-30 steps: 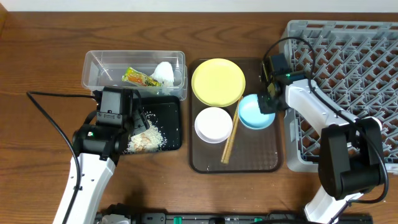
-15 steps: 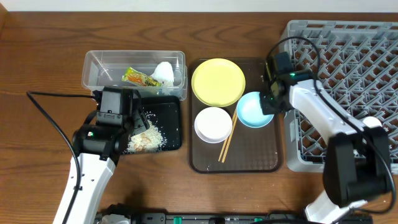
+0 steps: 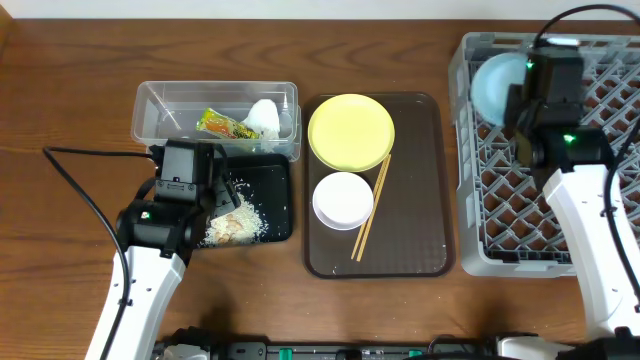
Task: Sort waste into correct bins and load items into the dishwasher rack
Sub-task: 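Lift the light-blue bowl with the right gripper and set it in the rack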
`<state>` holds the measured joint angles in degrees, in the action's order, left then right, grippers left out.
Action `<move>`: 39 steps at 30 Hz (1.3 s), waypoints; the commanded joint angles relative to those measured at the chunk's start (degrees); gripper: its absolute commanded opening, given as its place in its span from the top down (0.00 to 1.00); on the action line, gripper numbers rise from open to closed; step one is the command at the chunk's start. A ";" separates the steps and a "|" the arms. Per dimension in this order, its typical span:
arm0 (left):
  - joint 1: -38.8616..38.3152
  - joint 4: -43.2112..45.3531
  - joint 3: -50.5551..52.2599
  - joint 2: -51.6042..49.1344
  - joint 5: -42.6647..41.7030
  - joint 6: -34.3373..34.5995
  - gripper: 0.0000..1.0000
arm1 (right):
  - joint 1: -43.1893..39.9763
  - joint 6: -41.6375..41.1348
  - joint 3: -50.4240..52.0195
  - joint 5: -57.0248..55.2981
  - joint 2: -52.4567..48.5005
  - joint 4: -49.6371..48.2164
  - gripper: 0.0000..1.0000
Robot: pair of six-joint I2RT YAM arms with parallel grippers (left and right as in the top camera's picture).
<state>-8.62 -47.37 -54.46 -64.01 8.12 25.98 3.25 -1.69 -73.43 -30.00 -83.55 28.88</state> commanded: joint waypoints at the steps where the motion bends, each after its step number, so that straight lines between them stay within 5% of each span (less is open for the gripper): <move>1: 0.35 -0.11 -0.74 0.46 0.92 0.94 0.27 | -0.59 3.08 -0.39 -13.22 -1.60 -5.22 0.99; 12: 0.35 -0.11 -0.74 0.46 0.92 0.94 0.27 | -0.59 18.05 -0.39 -20.24 -14.64 -36.94 0.99; 20: 0.35 -0.13 -0.74 0.46 0.92 0.94 0.27 | -0.42 18.69 -0.39 -20.35 -24.37 -46.05 0.99; 27: 0.35 -0.13 -0.74 0.46 0.92 0.94 0.27 | 1.49 18.64 -0.39 -20.37 -29.11 -45.94 0.99; 39: 0.35 -0.13 -0.74 0.46 0.92 0.94 0.27 | 4.83 6.80 -0.39 -17.55 -29.31 -29.14 0.99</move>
<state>-8.62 -47.40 -54.46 -63.96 8.12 26.79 6.79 8.36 -75.00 -50.72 -111.81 -2.85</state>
